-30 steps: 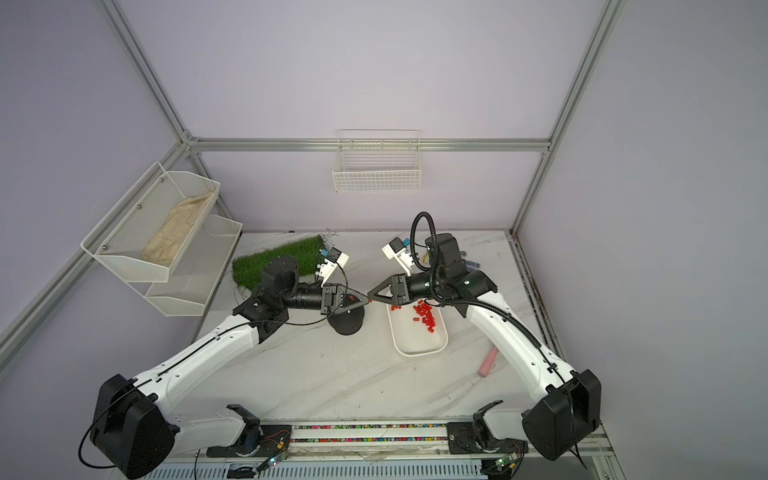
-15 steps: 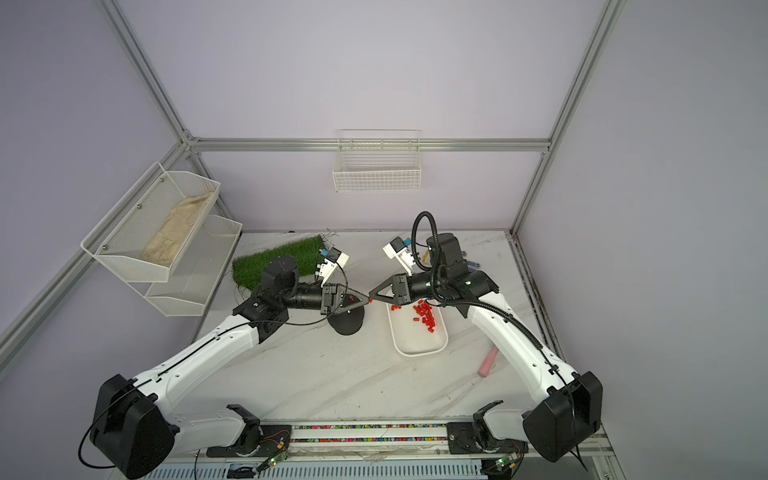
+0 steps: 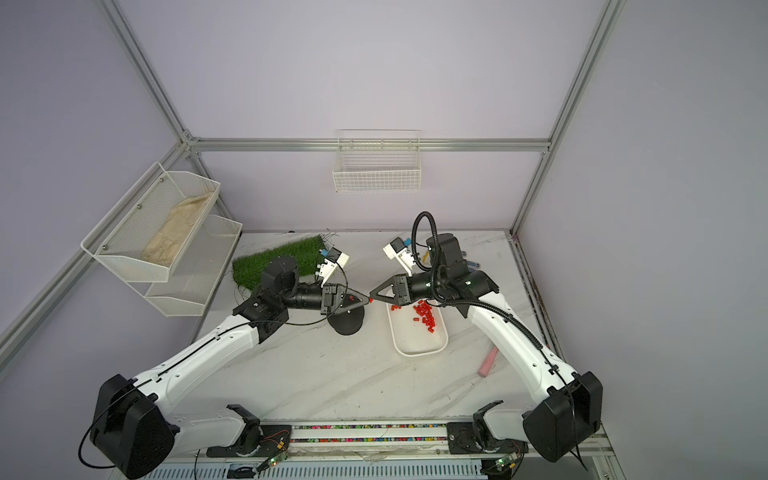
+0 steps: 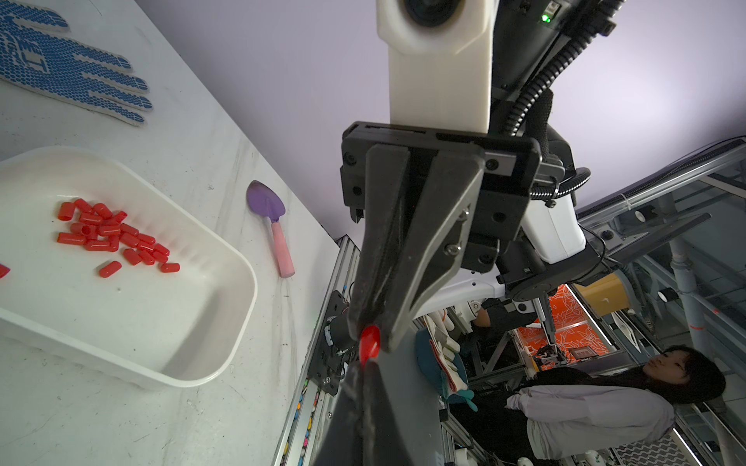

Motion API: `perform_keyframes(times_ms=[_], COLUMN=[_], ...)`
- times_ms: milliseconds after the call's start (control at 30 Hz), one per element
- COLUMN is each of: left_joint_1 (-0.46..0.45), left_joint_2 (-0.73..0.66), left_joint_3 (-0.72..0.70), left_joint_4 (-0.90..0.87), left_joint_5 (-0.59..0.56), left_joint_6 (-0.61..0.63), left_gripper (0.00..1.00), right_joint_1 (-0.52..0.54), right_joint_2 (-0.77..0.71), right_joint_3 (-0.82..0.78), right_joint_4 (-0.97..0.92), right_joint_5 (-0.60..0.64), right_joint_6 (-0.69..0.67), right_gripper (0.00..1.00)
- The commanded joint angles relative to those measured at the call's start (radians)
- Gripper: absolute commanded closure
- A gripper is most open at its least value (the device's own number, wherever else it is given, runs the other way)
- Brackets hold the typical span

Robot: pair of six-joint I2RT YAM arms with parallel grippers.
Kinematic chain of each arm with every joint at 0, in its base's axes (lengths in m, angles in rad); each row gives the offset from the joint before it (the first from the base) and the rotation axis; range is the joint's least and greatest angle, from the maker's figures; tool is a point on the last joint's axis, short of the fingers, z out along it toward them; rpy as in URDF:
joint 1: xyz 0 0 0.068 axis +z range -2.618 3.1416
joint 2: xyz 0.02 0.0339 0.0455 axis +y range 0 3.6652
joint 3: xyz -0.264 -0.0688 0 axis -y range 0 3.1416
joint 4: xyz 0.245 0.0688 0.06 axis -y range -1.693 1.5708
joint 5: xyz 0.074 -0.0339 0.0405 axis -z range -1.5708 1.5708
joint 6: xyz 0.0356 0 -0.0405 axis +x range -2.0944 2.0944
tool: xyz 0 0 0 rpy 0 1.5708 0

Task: Cover the protruding screws with screw protection sleeves
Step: Pick up the screw protection sleeve from the storage box.

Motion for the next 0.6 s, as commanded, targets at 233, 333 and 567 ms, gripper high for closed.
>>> perform_keyframes(times_ms=[233, 333, 567], left_joint_1=[0.004, 0.008, 0.025], left_joint_2=[-0.022, -0.027, -0.043], left_joint_3=[0.037, 0.038, 0.030], left_joint_4=[0.029, 0.028, 0.021], left_joint_5=[-0.002, -0.005, -0.024], left_joint_6=[0.007, 0.007, 0.007], left_gripper=[0.89, 0.82, 0.80], right_joint_1=[-0.002, -0.002, -0.004], right_joint_2=[-0.014, -0.014, -0.017], right_joint_3=[0.018, 0.020, 0.021], right_joint_4=[-0.014, -0.014, -0.014], right_joint_5=[0.040, 0.053, 0.073], right_joint_6=[-0.036, -0.038, -0.039], right_gripper=[0.90, 0.90, 0.90])
